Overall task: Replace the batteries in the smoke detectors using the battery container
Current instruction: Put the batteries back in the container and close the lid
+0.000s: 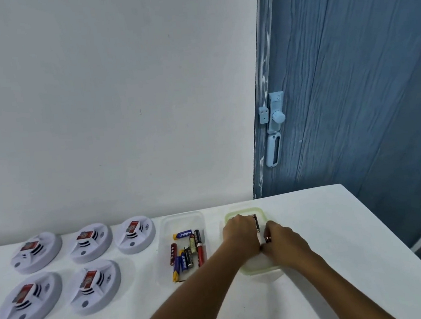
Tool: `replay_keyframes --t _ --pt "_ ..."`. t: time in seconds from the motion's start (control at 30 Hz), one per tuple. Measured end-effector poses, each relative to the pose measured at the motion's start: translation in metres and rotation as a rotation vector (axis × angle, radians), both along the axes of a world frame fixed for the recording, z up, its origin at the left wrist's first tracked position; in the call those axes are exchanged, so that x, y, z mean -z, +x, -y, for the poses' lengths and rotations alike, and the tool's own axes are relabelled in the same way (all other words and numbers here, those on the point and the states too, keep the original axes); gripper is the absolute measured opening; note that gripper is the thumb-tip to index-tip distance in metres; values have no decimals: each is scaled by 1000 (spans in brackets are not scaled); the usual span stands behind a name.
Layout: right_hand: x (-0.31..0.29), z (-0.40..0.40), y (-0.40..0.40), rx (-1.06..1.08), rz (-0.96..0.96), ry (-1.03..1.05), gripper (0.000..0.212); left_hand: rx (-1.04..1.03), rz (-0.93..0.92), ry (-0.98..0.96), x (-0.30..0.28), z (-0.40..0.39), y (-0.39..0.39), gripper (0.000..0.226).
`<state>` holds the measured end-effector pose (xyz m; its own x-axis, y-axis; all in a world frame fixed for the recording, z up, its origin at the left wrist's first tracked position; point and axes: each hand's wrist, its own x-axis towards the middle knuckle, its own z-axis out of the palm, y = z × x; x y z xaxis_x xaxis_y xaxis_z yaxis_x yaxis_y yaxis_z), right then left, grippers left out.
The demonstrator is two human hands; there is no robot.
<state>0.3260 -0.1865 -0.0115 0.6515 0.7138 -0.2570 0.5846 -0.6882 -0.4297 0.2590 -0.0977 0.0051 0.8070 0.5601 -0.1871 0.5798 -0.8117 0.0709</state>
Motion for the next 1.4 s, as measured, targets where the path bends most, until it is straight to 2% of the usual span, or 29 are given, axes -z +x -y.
replay_keyframes --t 0.07,0.27,0.4,0.47,0.6,0.77,0.87,0.97,1.07,1.13,1.2,1.27,1.3,1.4 --pt "-1 -2 5 45 -29 53 17 -25 2 -23 2 -1 -1 36" --pt "-8 -14 18 192 -325 384 2 -42 31 -53 4 1 -5 33" --pt "-5 -23 21 210 -289 458 14 -43 34 -176 -6 -5 -7 20" --pt "-4 -28 21 181 -216 445 19 -128 70 -332 -16 -13 -10 17" --pt "-6 -39 19 110 -121 389 9 -292 245 -747 -45 -39 -22 31" --pt "-3 -60 -5 -51 172 22 50 -325 347 -947 -64 -73 -44 19" --pt "5 -65 -19 -92 277 -61 51 -394 383 -1046 -59 -78 -49 26" --pt "16 -62 -28 -133 416 -91 39 -464 426 -1012 -49 -75 -46 19" --pt "29 -65 -28 -83 426 -38 39 -400 344 -771 -39 -67 -38 17" --pt "39 -68 -24 -144 410 2 36 -378 386 -741 -30 -63 -36 21" --pt "33 -67 -23 -138 408 39 8 -391 469 -777 -22 -63 -36 24" --pt "30 -63 -22 -119 409 74 15 -422 539 -831 -19 -65 -35 18" --pt "28 -62 -24 -120 364 55 19 -429 565 -853 -19 -67 -35 16" --pt "35 -65 -20 -80 386 -4 29 -409 591 -888 -22 -69 -35 13"
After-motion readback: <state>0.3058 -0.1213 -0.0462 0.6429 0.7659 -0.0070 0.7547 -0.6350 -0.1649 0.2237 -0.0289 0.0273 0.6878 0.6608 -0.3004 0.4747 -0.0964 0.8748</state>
